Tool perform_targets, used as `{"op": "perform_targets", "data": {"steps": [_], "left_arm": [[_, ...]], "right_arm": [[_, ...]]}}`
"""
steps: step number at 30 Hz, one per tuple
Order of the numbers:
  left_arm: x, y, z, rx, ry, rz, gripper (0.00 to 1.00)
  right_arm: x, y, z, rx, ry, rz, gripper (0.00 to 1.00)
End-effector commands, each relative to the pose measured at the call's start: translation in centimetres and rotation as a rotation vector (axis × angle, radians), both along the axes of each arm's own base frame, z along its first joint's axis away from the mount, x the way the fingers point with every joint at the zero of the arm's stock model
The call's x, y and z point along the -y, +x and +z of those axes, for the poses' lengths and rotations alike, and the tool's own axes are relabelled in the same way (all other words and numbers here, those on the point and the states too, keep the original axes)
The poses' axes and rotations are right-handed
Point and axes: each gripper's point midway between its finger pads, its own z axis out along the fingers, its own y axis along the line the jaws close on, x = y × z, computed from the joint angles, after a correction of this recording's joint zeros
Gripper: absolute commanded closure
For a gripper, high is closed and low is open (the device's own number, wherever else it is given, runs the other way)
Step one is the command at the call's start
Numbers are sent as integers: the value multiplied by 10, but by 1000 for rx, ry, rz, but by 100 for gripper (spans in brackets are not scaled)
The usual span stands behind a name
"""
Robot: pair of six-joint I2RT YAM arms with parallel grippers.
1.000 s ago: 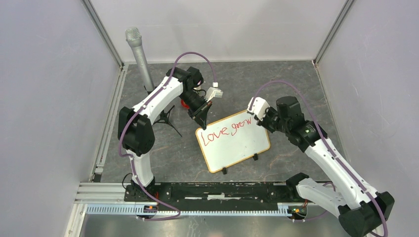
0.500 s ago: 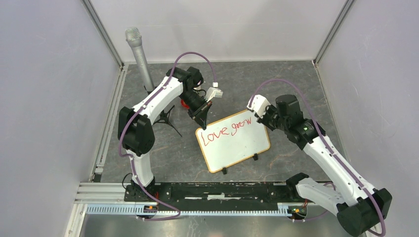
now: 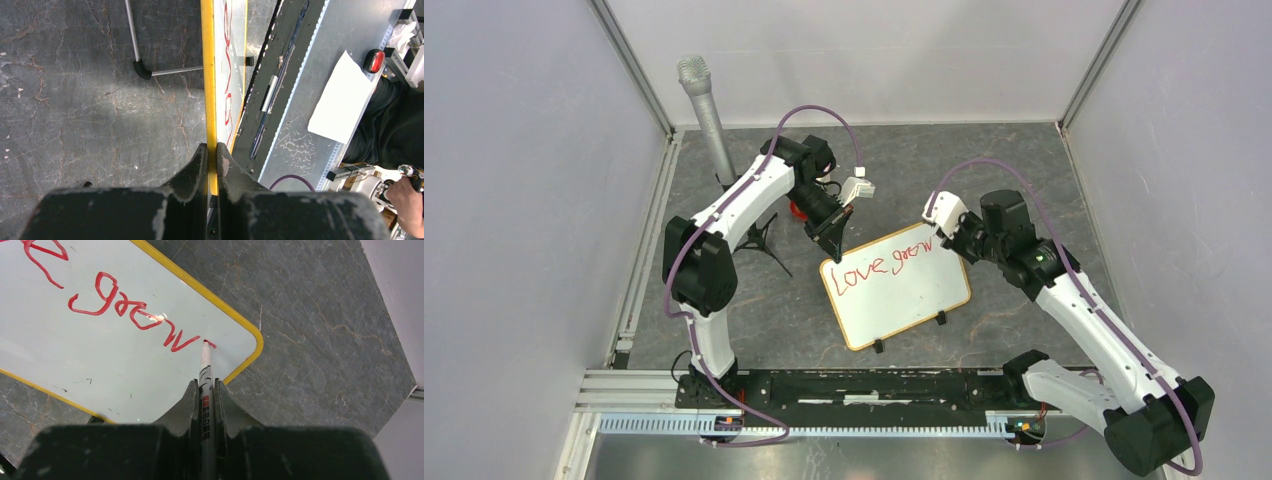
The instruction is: Write a sentence on the whiteboard
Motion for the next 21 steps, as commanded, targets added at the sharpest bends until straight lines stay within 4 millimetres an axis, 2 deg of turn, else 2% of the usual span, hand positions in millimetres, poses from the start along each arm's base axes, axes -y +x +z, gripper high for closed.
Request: {"op": "perform_targets", "data": {"steps": [1, 6, 17, 21], "left_arm": [[5, -5, 5, 5, -45, -53, 97], [5, -4, 5, 3, -44, -53, 97], [6, -4, 5, 1, -45, -52, 97], [5, -4, 5, 3, -43, -51, 97]], "right_arm": [[-4, -3, -1, -11, 4, 38, 100], [5, -6, -13, -29, -51, 26, 100], [23, -3, -14, 5, -121, -30, 100], [26, -7, -23, -14, -142, -28, 100]]}}
